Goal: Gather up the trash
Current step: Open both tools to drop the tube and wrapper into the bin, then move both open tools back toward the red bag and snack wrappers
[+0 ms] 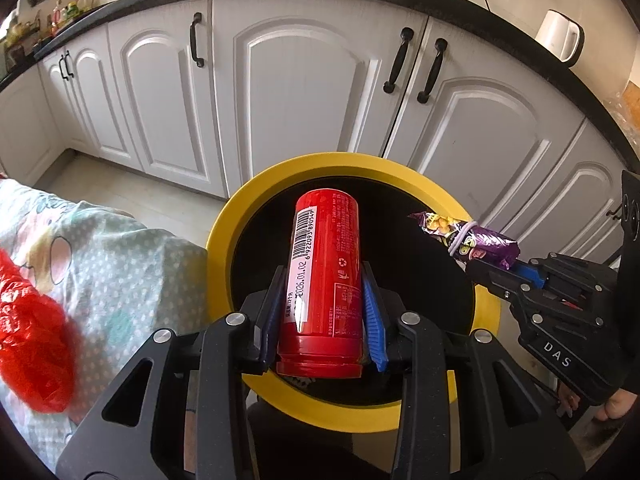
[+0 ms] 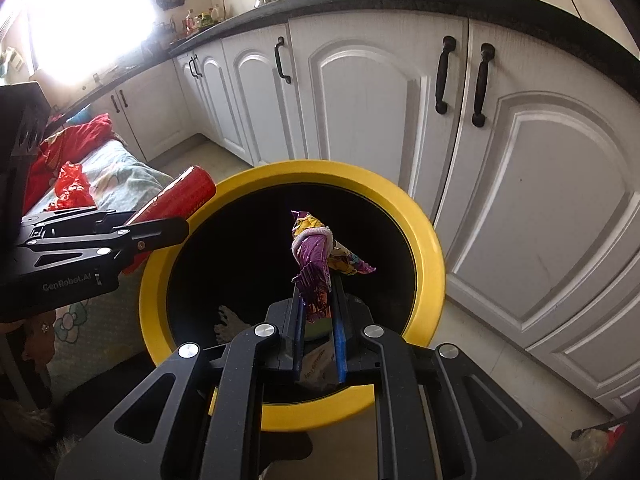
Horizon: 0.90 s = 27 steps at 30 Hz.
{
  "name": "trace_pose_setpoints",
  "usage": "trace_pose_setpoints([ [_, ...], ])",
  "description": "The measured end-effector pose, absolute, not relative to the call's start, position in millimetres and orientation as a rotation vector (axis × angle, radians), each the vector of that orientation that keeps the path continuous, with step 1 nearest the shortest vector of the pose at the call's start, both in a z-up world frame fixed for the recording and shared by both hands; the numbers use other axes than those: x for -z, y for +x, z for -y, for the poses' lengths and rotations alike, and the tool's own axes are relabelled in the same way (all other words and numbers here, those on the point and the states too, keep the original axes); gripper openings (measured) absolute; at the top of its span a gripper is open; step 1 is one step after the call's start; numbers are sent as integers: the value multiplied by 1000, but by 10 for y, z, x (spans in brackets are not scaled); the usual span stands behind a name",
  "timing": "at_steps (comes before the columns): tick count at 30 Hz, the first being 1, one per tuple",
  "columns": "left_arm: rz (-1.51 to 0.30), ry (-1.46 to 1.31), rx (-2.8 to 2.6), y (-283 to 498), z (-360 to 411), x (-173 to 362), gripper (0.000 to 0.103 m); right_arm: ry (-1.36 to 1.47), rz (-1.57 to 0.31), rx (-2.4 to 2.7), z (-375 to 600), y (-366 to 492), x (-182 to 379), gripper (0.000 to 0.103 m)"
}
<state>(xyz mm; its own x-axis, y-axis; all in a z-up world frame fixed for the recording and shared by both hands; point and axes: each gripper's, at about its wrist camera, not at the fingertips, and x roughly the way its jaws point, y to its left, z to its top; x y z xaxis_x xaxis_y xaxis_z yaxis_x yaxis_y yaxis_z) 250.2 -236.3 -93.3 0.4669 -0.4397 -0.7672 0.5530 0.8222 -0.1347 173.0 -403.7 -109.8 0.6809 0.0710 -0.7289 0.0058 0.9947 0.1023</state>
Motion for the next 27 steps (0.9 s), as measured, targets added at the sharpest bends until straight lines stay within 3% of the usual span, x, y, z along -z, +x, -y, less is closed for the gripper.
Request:
trace_pose_setpoints([
  [4, -902, 137, 601, 2530, 2360, 952, 30, 99, -830, -25, 4045, 1750, 1120, 17],
  [7, -898, 133, 595, 2533, 2340, 950, 41, 100, -833, -19, 4050, 1745, 1132, 22],
  [14, -880, 122, 576, 2528, 2276, 879, 51, 97, -823, -12, 4054, 1732, 1101, 26],
  [19, -860, 115, 562, 2503, 2208, 805, 66, 97, -807, -6, 4049, 1703, 1057, 35],
  [27, -824, 99, 528, 2434, 2074, 655, 92, 88, -758, 10, 4004, 1639, 903, 56],
])
